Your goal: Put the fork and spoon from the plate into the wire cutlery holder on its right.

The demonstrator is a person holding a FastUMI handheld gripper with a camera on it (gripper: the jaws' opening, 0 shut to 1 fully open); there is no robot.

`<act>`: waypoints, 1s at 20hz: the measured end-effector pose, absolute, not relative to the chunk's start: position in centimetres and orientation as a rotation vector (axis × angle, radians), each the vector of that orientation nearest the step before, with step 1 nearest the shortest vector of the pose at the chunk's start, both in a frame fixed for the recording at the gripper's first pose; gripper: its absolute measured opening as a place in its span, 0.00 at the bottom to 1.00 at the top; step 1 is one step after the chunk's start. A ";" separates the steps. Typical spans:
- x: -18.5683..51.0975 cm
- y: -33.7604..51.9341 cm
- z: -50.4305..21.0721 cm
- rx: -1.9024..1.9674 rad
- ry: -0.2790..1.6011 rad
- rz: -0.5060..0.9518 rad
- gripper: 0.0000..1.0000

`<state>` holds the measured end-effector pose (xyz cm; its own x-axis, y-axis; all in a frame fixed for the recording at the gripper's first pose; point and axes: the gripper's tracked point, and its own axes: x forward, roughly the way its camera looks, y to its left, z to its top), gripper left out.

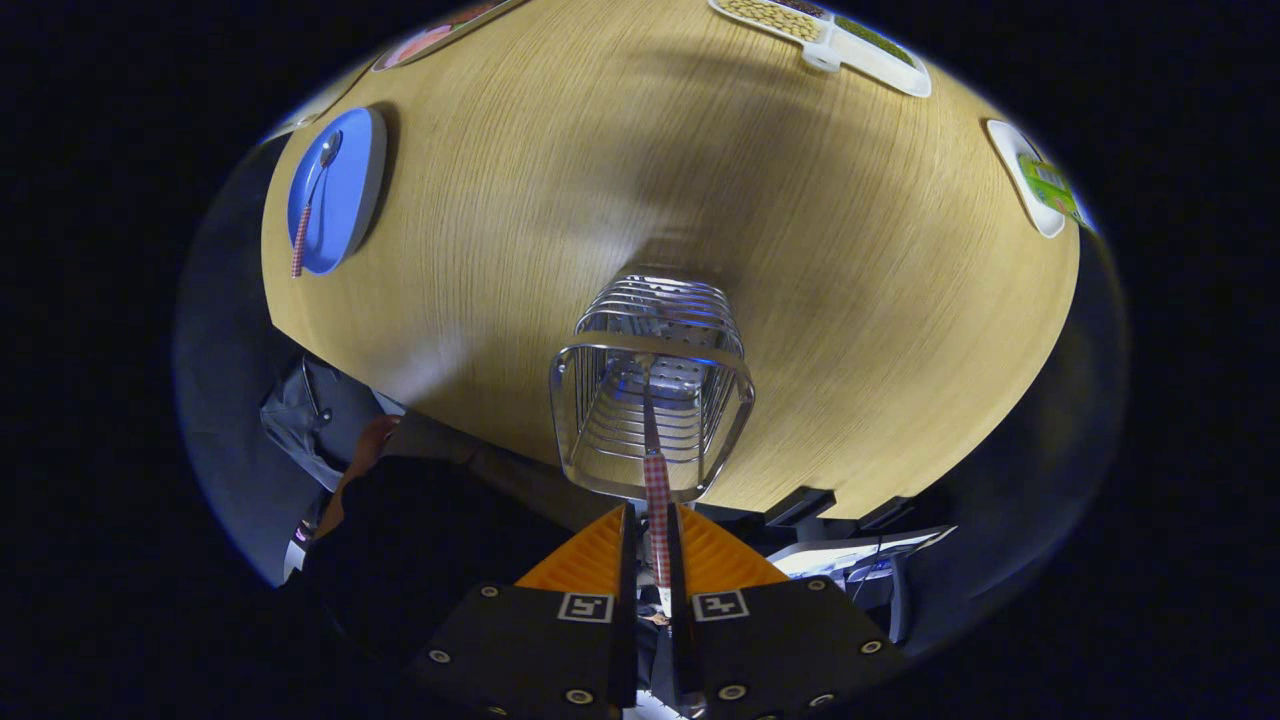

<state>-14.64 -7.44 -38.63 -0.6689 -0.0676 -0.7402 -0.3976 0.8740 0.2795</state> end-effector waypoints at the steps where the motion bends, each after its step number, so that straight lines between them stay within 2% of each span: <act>1: -14.4 -7.3 -38.5 -0.321 2.251 0.544 0.15; 4: -13.6 -7.2 -37.9 -0.300 2.182 0.552 0.18; 7: -12.7 -6.5 -37.0 -0.242 2.071 0.550 0.35; 14: -10.1 -3.0 -35.0 -0.153 1.707 0.521 0.62; 17: -9.7 -1.0 -33.5 -0.102 1.588 0.498 0.79; 20: -8.0 0.9 -32.2 -0.058 1.432 0.473 0.86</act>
<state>-8.04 0.92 -32.16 0.0632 0.2792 -0.9582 -0.3470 0.9063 0.2412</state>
